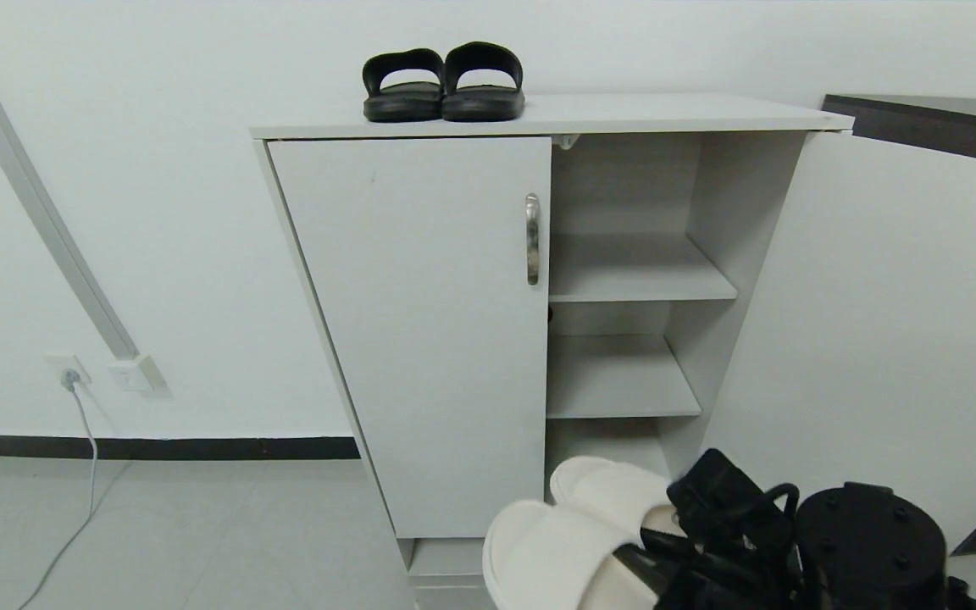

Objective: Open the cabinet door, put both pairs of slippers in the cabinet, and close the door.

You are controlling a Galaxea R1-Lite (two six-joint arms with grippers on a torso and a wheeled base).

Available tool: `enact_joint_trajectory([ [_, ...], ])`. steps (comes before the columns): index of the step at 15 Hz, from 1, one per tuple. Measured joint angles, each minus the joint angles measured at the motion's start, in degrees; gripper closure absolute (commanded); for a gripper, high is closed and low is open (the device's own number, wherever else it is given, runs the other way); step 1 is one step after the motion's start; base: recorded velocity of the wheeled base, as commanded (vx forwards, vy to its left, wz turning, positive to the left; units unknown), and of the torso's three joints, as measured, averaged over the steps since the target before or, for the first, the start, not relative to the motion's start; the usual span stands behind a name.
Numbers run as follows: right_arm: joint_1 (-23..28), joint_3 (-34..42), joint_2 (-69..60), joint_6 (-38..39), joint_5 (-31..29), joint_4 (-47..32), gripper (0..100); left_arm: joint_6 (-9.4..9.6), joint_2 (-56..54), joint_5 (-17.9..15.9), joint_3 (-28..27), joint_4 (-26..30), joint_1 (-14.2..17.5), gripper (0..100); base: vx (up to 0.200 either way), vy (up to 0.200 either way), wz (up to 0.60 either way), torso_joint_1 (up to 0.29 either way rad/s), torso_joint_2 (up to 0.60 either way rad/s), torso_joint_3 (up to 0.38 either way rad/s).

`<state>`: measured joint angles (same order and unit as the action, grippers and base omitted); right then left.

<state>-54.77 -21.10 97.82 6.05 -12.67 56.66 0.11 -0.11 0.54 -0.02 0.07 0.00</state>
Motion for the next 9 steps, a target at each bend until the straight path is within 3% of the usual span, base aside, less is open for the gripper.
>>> enact_joint_trajectory([
  [5, 1.5, -15.2, 11.3, 6.8, -30.4, 0.1, 100, 0.0, -0.1, 0.0, 0.0, 0.0, 0.0, 100, 0.0, 0.0, 0.0, 0.0, 0.0, 0.0],
  [8, 2.3, -17.9, 14.7, 7.2, -31.8, 0.0, 100, -0.01, 0.0, 0.0, 0.0, 0.0, 0.0, 100, 0.0, 0.0, 0.0, 0.0, 0.0, 0.0],
  [9, 2.3, -18.1, 15.2, 7.1, -31.8, 0.0, 100, -0.01, 0.0, 0.0, 0.0, 0.0, 0.0, 100, 0.0, -0.2, 0.0, 0.002, 0.0, -0.002],
])
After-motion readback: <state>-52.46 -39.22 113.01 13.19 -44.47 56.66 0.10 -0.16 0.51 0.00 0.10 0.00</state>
